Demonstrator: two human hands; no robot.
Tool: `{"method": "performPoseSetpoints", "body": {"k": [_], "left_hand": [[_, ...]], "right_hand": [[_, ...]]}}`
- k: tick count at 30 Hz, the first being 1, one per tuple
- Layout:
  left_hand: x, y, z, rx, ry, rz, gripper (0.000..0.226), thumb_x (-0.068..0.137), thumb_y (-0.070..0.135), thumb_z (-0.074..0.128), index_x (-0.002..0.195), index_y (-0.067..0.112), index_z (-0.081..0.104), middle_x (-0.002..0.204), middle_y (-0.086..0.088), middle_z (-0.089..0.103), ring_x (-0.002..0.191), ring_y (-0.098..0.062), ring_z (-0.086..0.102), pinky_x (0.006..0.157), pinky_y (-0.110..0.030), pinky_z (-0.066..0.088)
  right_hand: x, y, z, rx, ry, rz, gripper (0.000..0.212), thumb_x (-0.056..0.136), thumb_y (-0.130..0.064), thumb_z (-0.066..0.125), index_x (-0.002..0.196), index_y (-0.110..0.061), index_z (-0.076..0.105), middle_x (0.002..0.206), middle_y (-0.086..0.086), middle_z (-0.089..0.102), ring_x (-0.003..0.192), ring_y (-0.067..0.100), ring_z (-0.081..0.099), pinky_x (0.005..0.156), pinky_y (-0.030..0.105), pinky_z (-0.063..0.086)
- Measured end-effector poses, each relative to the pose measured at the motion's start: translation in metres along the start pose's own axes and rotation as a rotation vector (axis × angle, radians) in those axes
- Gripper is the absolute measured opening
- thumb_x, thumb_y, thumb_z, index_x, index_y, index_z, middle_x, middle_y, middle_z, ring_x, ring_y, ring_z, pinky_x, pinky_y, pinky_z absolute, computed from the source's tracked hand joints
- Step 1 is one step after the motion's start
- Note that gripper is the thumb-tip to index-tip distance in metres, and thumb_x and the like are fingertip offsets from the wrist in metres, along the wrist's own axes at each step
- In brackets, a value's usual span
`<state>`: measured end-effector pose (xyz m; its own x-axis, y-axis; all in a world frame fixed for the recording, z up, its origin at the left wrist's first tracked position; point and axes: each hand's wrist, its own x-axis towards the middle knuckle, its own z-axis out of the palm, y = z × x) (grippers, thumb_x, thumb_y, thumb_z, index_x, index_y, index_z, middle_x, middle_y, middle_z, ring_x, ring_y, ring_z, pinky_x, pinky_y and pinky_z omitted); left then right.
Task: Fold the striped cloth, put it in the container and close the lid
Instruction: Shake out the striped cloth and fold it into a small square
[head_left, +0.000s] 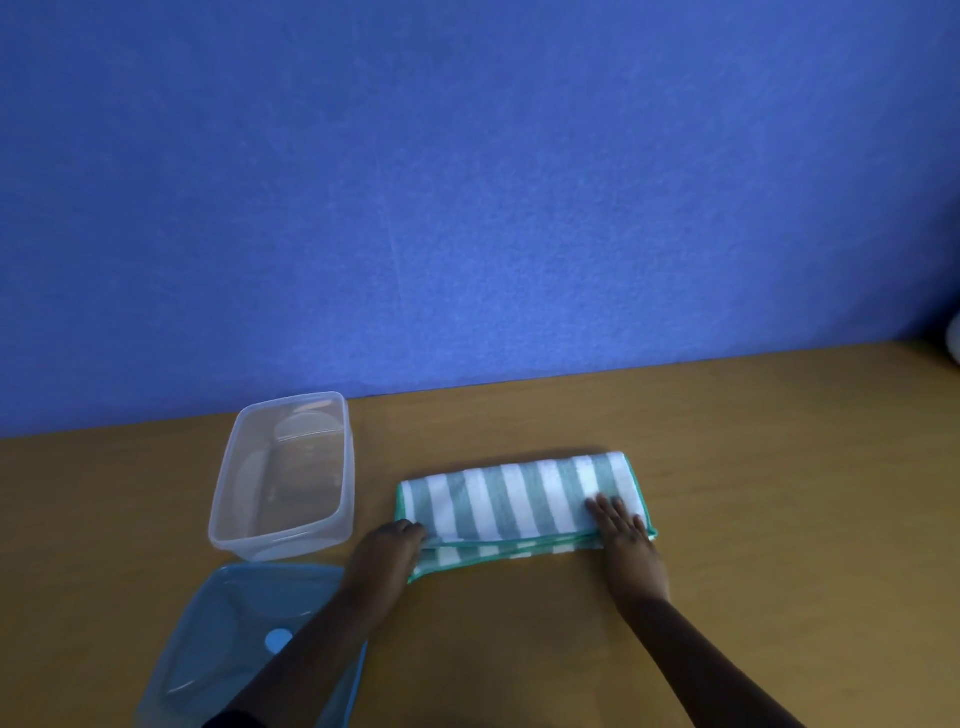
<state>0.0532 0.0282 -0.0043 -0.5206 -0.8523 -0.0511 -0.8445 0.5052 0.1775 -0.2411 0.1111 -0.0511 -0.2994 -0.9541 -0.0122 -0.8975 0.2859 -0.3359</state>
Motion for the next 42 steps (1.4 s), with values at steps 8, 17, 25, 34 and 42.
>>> {"method": "performPoseSetpoints", "body": {"k": [8,17,25,34,42], "left_hand": [[0.004,0.028,0.0,0.179,0.053,-0.063,0.039,0.033,0.03,0.091,0.053,0.013,0.062,0.045,-0.003,0.059,0.034,-0.021,0.055,0.038,-0.019,0.044],[0.001,0.015,-0.014,0.339,0.177,0.083,0.029,0.027,0.004,0.079,0.05,0.014,0.064,0.041,0.0,0.058,0.036,-0.016,0.059,0.06,-0.039,0.061],[-0.021,0.014,0.027,0.331,-0.072,0.079,0.038,0.047,0.029,0.081,0.073,0.001,0.076,0.074,-0.01,0.076,0.069,-0.018,0.073,0.063,-0.033,0.061],[-0.011,0.018,-0.003,0.372,0.108,0.051,0.033,0.055,0.007,0.037,0.052,0.004,0.07,0.049,-0.003,0.066,0.045,-0.015,0.065,0.065,-0.03,0.06],[-0.01,0.036,0.0,0.314,-0.116,-0.064,0.055,0.072,0.05,0.068,0.096,0.001,0.067,0.091,-0.012,0.072,0.086,-0.019,0.068,0.096,-0.03,0.047]], "right_hand": [[0.002,-0.002,-0.003,-0.005,-0.021,0.006,0.06,0.094,0.002,0.024,0.147,-0.025,0.02,0.157,-0.008,0.017,0.145,0.01,0.009,0.119,0.028,0.01],[0.002,-0.004,-0.004,0.013,-0.021,0.042,0.058,0.095,0.001,0.024,0.147,-0.026,0.021,0.157,-0.008,0.018,0.145,0.012,0.01,0.117,0.029,0.014],[0.0,-0.002,-0.002,0.023,-0.043,0.028,0.06,0.092,0.001,0.026,0.147,-0.025,0.022,0.157,-0.008,0.02,0.145,0.01,0.009,0.119,0.029,0.009],[0.004,0.0,-0.025,-0.078,0.18,0.128,0.048,0.086,0.003,0.046,0.124,-0.024,0.057,0.127,-0.005,0.062,0.122,0.011,0.054,0.115,0.046,0.022],[0.01,-0.002,-0.038,-0.005,0.368,0.185,0.022,0.081,-0.004,0.063,0.098,-0.015,0.073,0.086,0.007,0.076,0.073,0.027,0.069,0.082,0.037,0.049]]}}
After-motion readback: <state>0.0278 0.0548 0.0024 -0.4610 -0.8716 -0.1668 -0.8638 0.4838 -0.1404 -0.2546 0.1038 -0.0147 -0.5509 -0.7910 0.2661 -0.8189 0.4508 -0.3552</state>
